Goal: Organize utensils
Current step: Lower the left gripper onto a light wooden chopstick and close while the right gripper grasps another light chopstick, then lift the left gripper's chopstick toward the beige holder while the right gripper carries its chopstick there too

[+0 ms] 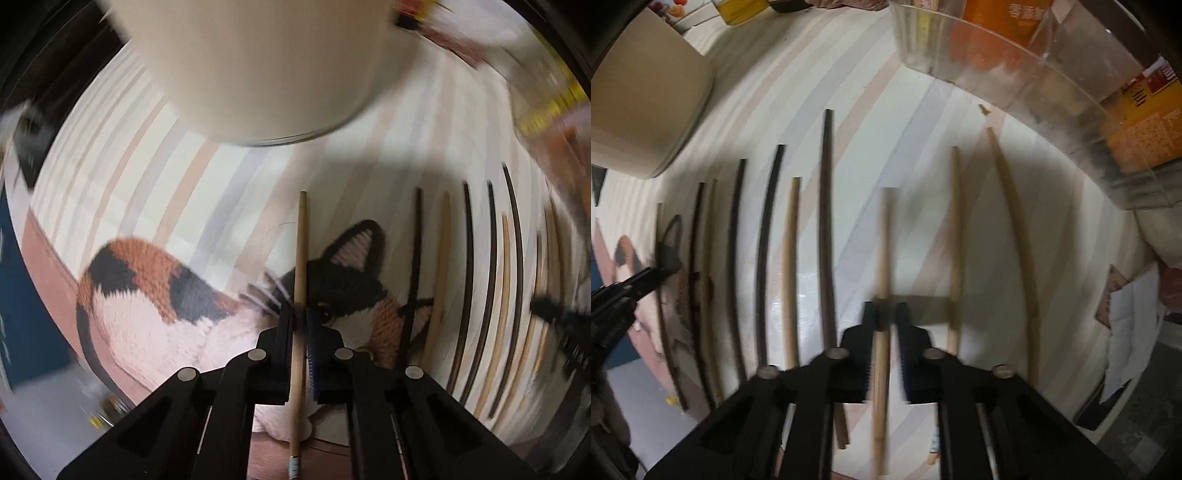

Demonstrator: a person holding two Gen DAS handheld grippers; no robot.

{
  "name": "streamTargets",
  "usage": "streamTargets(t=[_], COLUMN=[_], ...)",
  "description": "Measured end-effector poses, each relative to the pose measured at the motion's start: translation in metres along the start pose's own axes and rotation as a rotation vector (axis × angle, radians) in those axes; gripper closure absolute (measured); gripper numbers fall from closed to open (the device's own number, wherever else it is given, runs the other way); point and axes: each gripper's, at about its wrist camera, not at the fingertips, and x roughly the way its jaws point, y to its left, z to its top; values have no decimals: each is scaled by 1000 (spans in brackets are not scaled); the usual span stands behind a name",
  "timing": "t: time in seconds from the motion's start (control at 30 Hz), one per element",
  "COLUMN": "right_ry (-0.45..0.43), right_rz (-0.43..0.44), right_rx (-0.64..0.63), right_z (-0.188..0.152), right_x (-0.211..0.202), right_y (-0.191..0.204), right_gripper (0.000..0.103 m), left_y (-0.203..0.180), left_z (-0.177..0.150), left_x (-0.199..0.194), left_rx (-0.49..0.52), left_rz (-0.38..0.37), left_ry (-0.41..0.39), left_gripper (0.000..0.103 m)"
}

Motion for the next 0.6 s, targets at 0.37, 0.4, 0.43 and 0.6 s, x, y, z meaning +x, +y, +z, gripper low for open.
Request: streamTargets(t=[0.37, 0.4, 0.43, 0.6], right_ry=[83, 94, 108, 170], right_rz=[-5, -11, -16, -9], right_rx=[20, 12, 3, 0], right_z=[-14, -12, -12, -5], right_x=[6, 6, 9, 15], right_y=[-20, -18, -14, -15], right_gripper=[95, 95, 95, 95], left_y=[22, 17, 13, 4], left_z=[-4, -1, -2, 2], left_x=[5, 5, 5, -1], left_rx=[-2, 22, 52, 67], left_rz=[-47, -31, -12, -10], left_ry=[48, 49, 48, 83], left_gripper=[94, 94, 94, 94])
